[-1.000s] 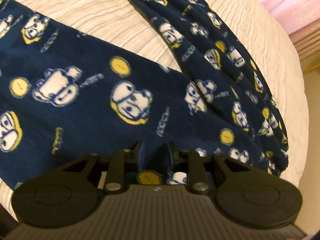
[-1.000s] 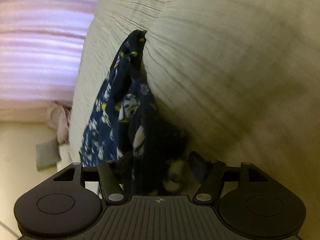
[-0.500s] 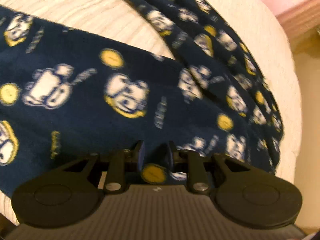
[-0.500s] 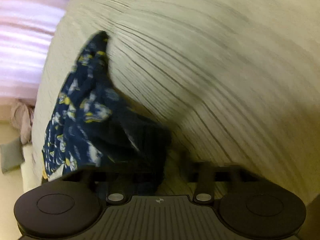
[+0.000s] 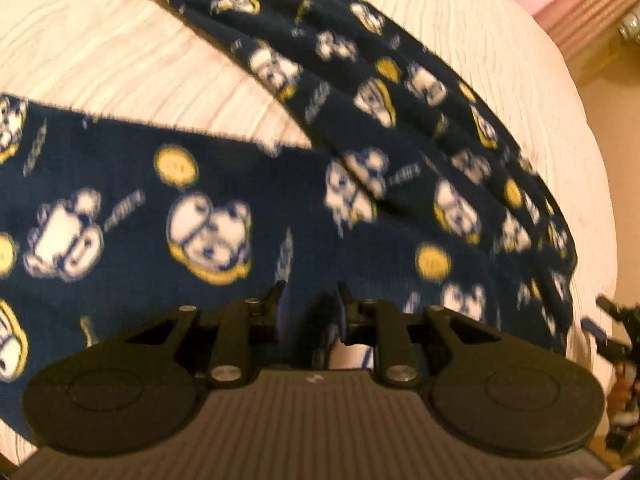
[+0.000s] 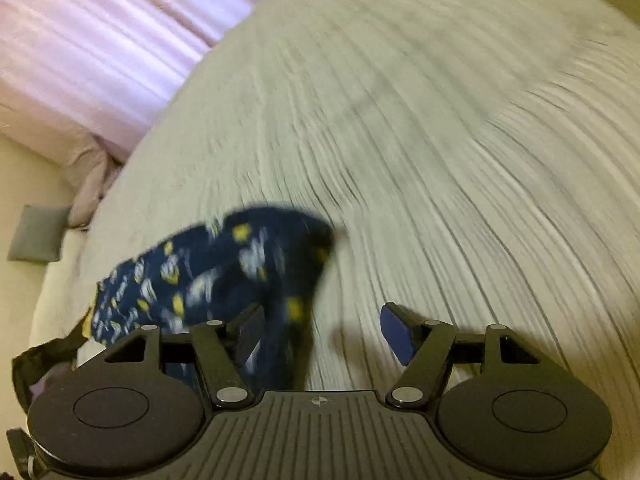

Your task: Fold clothes

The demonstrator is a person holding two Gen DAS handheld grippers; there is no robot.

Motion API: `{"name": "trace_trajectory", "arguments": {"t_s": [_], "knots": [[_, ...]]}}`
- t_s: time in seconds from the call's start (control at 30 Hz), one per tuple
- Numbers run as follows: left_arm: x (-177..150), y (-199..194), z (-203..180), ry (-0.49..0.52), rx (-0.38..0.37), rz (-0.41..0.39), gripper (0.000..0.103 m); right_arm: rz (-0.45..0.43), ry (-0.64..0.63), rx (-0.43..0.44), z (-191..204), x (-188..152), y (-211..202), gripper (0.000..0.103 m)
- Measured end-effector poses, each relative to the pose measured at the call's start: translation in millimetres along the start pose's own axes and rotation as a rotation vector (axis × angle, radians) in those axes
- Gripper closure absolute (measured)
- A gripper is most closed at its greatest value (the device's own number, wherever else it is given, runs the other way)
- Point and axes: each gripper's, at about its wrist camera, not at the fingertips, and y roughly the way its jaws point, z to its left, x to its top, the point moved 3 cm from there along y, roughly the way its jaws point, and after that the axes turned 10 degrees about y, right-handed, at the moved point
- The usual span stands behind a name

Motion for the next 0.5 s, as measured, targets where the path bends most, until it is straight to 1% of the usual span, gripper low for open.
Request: {"name": "trace_trajectory", "arguments": {"t_s": [0.1,0.17,0.23,0.3,0.33,0.47,0.5], "knots": [[9.7,2.7,-0.8,-0.015,0.02,-0.015,0.084,0.038,0.007,0.044,-2.8,33.9,42.3,0.035],[14.0,5.3,-2.3,-0.024,0.03,-0.018,0.084,0.056,-0.002,0.04,-5.7,53.3,70.7,0.035],[16.0,8.5,-4.4,-0.028,0.04,-0.017,0.084,0.093,-0.013,0.077,-5.1,65.3,91.2,0.035],[15.2,10.9,-6.8,-0.033,0.046,-0.01,0.084,0.127,-0.076,0.095,5.4,71.8,101.3,0.035],[14.5,12.4,-8.1,-0.037,0.048,-0.005,0.084,0.132,-0.109,0.081,12.2,73.7,103.7,0.035],[12.9,19.9,-15.0,-0.041,0.051,0.016,0.084,0.19,-0.347,0.046,44.7,63.2,112.4,0.037],[13.3,21.6,-17.1,-0.039,0.05,0.018,0.084,0.195,-0.406,0.04,52.5,58.2,114.2,0.049]]}}
